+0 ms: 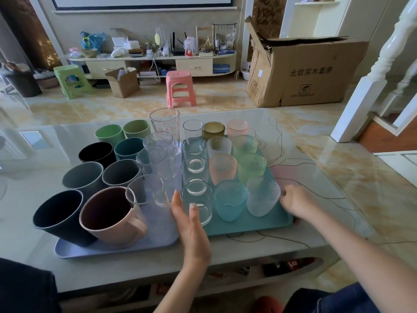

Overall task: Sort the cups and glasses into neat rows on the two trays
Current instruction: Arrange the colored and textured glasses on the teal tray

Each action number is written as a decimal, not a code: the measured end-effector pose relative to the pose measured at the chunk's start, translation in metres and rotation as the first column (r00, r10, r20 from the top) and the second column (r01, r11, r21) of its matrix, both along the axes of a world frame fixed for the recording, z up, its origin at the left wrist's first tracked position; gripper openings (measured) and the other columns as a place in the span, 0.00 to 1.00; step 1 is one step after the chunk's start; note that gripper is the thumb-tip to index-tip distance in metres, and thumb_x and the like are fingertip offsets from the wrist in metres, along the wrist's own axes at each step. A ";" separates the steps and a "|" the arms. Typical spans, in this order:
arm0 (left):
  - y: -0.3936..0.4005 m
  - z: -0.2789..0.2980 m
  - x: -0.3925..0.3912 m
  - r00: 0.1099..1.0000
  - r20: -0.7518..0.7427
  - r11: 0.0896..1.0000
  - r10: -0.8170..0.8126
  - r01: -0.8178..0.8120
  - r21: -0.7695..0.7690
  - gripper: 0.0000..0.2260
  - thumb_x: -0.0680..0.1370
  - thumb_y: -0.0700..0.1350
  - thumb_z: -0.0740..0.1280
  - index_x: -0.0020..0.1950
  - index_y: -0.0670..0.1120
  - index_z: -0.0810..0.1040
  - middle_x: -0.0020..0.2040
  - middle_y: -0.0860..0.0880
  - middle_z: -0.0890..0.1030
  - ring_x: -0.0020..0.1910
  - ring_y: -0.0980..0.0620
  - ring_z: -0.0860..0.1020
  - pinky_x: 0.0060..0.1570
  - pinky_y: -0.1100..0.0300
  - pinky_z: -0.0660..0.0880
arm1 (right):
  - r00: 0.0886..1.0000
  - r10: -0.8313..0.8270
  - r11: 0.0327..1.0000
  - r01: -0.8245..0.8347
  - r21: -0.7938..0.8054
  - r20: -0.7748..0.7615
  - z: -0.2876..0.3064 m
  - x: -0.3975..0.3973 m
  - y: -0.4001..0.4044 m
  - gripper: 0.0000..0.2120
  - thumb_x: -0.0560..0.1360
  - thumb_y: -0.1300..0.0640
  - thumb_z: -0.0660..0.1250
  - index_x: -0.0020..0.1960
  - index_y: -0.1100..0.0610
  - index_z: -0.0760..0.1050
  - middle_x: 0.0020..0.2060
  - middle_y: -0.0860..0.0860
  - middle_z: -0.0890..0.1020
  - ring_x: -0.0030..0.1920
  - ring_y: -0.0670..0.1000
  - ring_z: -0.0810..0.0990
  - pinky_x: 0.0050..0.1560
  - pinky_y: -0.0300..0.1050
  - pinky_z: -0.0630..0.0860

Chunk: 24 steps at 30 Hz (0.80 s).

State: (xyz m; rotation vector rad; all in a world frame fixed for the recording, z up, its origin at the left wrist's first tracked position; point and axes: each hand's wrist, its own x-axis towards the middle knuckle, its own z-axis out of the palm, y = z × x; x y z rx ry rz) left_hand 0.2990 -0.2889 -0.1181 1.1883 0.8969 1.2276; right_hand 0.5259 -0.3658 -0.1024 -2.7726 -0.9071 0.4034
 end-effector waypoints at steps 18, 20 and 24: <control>-0.001 0.012 0.054 0.985 0.045 0.986 -0.165 0.166 -0.026 0.37 0.66 0.63 0.56 0.71 0.46 0.63 0.68 0.48 0.70 0.66 0.61 0.69 0.62 0.70 0.65 | 0.983 -0.173 0.985 0.172 -0.017 -0.065 0.010 0.030 -0.049 0.16 0.76 0.62 0.56 0.29 0.58 0.63 0.25 0.53 0.68 0.26 0.52 0.66 0.26 0.42 0.58; 0.004 0.012 0.057 0.979 0.050 0.980 -0.198 0.199 -0.023 0.35 0.66 0.64 0.56 0.69 0.47 0.64 0.64 0.50 0.73 0.58 0.71 0.71 0.53 0.79 0.66 | 0.979 -0.184 0.983 0.182 -0.024 -0.087 0.011 0.033 -0.050 0.16 0.76 0.61 0.56 0.29 0.58 0.62 0.25 0.53 0.67 0.26 0.51 0.65 0.27 0.42 0.58; 0.010 0.010 0.056 0.970 0.044 0.971 -0.237 0.237 0.006 0.32 0.67 0.64 0.56 0.66 0.48 0.67 0.56 0.54 0.77 0.48 0.75 0.73 0.46 0.80 0.68 | 0.972 -0.211 0.977 0.208 -0.040 -0.099 0.012 0.035 -0.049 0.15 0.76 0.59 0.57 0.31 0.59 0.65 0.26 0.53 0.69 0.27 0.52 0.67 0.28 0.41 0.60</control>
